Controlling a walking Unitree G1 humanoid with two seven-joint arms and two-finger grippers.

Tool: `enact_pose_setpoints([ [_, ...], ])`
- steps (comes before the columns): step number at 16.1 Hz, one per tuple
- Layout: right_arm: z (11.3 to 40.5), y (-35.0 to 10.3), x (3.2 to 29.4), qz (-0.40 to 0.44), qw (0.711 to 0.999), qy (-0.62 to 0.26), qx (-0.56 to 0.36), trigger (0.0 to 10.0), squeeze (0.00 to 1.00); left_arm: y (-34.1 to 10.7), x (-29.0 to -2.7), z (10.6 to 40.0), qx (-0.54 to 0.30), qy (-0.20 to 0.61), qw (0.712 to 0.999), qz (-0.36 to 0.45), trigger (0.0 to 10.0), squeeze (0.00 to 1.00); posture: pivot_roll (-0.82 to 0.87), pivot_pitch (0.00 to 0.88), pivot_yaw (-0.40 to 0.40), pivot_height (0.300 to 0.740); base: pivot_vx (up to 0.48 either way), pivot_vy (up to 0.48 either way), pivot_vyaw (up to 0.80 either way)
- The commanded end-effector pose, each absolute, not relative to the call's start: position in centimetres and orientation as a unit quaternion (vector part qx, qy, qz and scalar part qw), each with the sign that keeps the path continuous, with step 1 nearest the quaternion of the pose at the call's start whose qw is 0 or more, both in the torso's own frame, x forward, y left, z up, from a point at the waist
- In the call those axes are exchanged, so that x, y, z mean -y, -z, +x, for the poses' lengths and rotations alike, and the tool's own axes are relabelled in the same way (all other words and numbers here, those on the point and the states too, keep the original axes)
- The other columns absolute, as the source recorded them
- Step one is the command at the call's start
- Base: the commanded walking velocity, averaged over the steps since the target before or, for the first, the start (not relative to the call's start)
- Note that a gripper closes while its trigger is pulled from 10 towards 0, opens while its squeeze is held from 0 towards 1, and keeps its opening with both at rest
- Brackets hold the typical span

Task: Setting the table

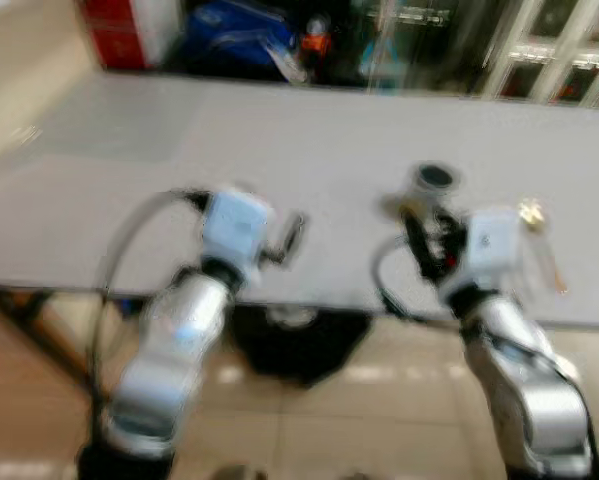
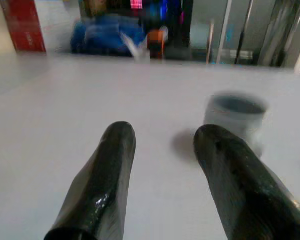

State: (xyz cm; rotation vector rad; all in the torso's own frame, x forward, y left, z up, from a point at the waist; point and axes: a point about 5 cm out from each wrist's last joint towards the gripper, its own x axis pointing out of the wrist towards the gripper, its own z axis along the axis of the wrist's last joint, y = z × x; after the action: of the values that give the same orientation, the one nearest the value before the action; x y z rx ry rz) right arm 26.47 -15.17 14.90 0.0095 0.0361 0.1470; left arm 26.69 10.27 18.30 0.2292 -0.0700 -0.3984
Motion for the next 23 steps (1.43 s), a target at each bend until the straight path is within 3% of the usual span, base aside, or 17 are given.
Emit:
enact_pose_setpoints([
  [1,26.54,-15.28,14.84,0.010,0.997,-0.081,-0.012,10.0,0.00,-18.55,-10.83,26.98,0.040,0.183,0.974,0.125,10.0,0.00,0.02,0.044,-0.037,0.740,0.000,0.480,0.00],
  [23,26.38,-14.88,14.48,-0.004,0.995,-0.100,-0.030,10.0,0.00,-18.47,-11.44,27.24,0.040,0.167,0.976,0.135,10.0,0.00,0.02,0.055,-0.042,0.740,0.000,0.480,0.00],
])
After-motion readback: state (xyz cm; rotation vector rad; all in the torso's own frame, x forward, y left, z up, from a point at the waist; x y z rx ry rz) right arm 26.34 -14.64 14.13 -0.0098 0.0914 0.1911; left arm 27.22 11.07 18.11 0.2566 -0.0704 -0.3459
